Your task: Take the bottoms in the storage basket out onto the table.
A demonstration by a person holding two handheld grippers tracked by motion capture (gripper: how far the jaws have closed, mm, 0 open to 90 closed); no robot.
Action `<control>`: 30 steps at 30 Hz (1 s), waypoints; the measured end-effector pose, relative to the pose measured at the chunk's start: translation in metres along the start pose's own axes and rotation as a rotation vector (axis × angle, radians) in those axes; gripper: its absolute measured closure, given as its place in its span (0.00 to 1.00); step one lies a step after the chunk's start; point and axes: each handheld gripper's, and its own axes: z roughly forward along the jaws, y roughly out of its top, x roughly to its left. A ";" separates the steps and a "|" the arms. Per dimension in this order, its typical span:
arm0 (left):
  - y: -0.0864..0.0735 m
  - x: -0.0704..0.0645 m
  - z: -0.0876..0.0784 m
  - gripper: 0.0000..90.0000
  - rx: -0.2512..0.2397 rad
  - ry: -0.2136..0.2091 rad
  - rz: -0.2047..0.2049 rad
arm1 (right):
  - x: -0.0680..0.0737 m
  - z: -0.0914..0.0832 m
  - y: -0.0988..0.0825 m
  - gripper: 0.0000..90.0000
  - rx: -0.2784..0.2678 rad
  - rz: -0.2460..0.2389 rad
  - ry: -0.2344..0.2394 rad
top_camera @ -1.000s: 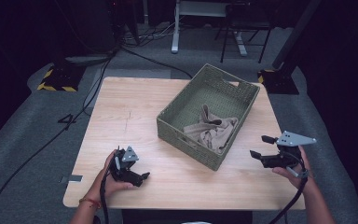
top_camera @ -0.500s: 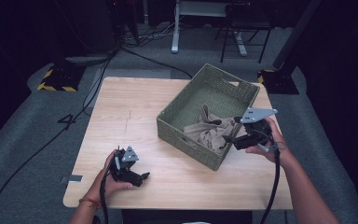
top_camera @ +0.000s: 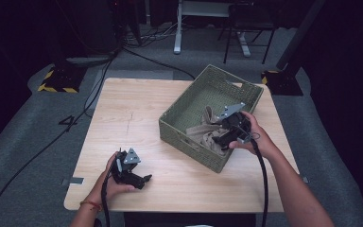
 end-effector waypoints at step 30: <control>0.000 0.000 0.000 0.00 0.001 -0.001 0.004 | 0.006 0.050 0.015 0.35 0.340 -0.058 0.082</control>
